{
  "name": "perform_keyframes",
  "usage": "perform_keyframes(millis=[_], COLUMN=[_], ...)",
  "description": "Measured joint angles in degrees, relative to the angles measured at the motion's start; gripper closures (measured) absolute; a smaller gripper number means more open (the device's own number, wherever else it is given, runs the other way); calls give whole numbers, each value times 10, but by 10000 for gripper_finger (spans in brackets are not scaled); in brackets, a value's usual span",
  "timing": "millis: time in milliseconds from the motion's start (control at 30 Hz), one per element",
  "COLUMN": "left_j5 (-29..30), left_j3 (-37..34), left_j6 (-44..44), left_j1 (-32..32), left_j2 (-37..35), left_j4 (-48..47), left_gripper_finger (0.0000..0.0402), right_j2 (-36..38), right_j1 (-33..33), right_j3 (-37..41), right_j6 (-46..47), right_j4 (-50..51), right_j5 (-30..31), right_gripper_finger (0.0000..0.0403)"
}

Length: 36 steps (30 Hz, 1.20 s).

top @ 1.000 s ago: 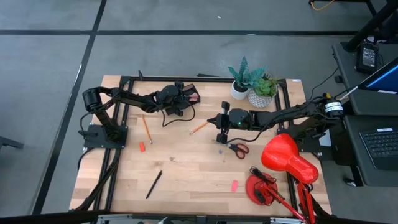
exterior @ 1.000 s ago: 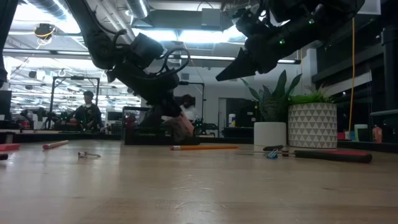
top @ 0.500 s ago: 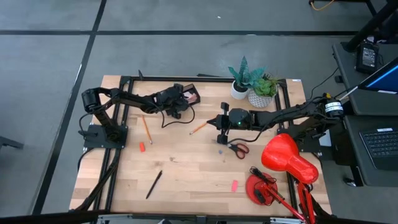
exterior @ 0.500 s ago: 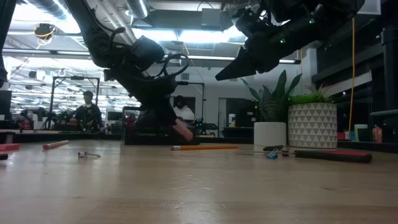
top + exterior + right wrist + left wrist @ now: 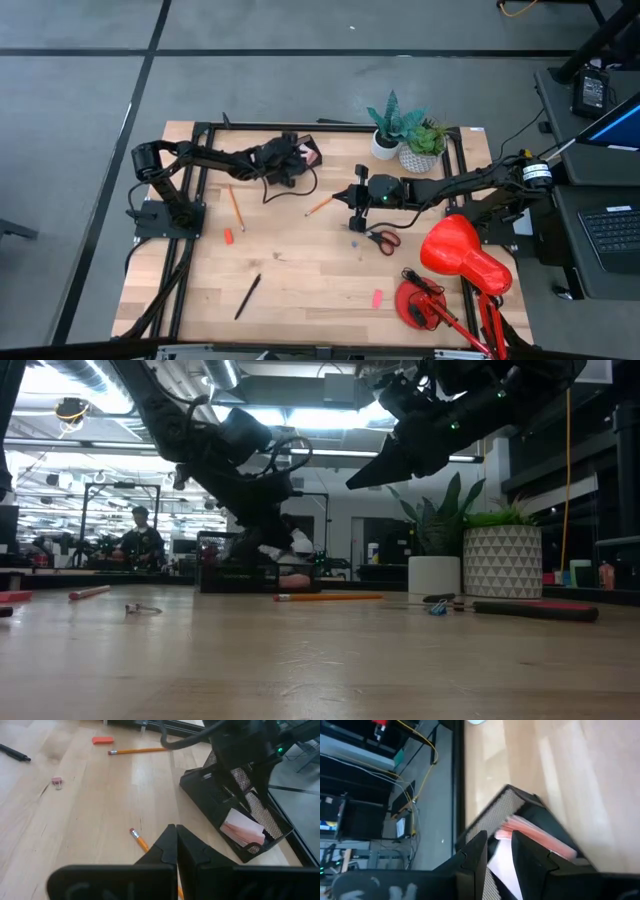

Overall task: Pick and place office supplies into organizer
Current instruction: Put the left pencil into the desk organizer

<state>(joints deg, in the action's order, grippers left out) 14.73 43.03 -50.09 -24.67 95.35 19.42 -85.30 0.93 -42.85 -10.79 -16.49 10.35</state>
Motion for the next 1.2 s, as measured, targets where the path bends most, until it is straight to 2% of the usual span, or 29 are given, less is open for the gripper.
perform_keyframes(millis=[267, 467, 533, 667, 767, 933, 1200], left_j5=[59, 57, 29, -74, -119, -163, -168], left_j3=[28, 29, 29, 29, 29, 29, -40], left_j6=[-2, 11, 37, 108, 155, 218, 228], left_j1=[26, 49, 55, 58, 58, 67, 125], left_j2=[-6, -79, -118, -197, -244, -293, -335], left_j4=[-2, -32, -60, -134, -186, -251, -249], left_gripper_finger=[318, 323, 334, 366, 393, 399, 400], right_j2=[0, 0, 0, 0, 0, 0, 0], right_j1=[0, 0, 0, 0, 0, 0, 0], right_j3=[0, 0, 0, 0, 0, 0, 0], right_j6=[-8, -15, -15, -15, -16, -17, -16], right_j4=[0, 0, -1, -1, -1, -3, -13], right_j5=[0, 0, 0, 0, -1, -19, -77], right_gripper_finger=[401, 401, 401, 401, 401, 401, 401])
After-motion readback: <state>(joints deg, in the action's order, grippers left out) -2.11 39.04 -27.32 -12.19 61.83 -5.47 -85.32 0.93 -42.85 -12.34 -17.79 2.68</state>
